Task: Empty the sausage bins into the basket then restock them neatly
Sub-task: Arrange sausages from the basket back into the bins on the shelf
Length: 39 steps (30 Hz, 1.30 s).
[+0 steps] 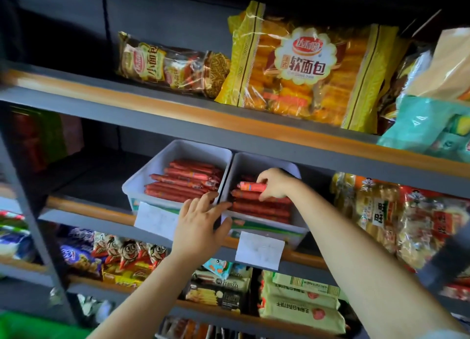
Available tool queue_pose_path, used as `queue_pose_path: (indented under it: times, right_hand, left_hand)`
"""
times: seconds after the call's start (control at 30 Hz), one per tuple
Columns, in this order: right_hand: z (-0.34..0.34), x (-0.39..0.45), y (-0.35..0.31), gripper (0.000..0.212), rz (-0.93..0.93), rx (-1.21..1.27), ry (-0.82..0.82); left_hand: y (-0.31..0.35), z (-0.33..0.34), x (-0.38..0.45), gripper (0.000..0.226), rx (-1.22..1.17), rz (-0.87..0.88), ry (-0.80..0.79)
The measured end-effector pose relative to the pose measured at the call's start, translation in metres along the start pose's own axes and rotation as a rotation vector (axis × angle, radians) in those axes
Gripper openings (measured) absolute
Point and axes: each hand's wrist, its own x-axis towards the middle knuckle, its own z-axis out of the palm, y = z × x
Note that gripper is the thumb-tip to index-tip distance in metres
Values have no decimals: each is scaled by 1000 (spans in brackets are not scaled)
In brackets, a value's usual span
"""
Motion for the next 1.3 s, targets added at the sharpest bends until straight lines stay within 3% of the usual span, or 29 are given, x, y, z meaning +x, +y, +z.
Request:
queue_pose_path:
  times: [0.13,0.37,0.47,0.57,0.63,0.7,0.83,0.97,1.13,1.3]
  right_hand:
    - [13,12,6,14,27,98,203]
    - [9,-15,-2,13,-27,282,345]
    - [6,-45,-28,10,-122,572,311]
    - [9,-81,-58,10,-237,831,287]
    - [19,-96,-79,10,-312,970,214]
    - [44,-100,-102,12,-373,1029,68]
    - [114,-83,-166,13,-427,1000,-165]
    - [209,-46,-241,16,-383,875,-330]
    - [345,-11,-349,21,-312,730,-553]
    - [433,0,-456,26,-236,609,-687]
  left_hand:
    - [-2,4,-1,39,-12,10,58]
    - [-1,8,-1,41,-35,7,88]
    - [1,5,-2,42,-72,16,83]
    - [-2,-12,-11,42,-155,15,238]
    - [-16,-30,-22,38,-169,-105,403]
    - [-46,-37,-44,33,-215,-333,438]
    - [-124,-33,-106,23,-164,-729,171]
    - [-212,-25,-190,30,-93,-1006,-63]
    - [-320,-27,-301,32,-126,-1268,-157]
    - [-408,-37,-373,25,-217,-1399,-251]
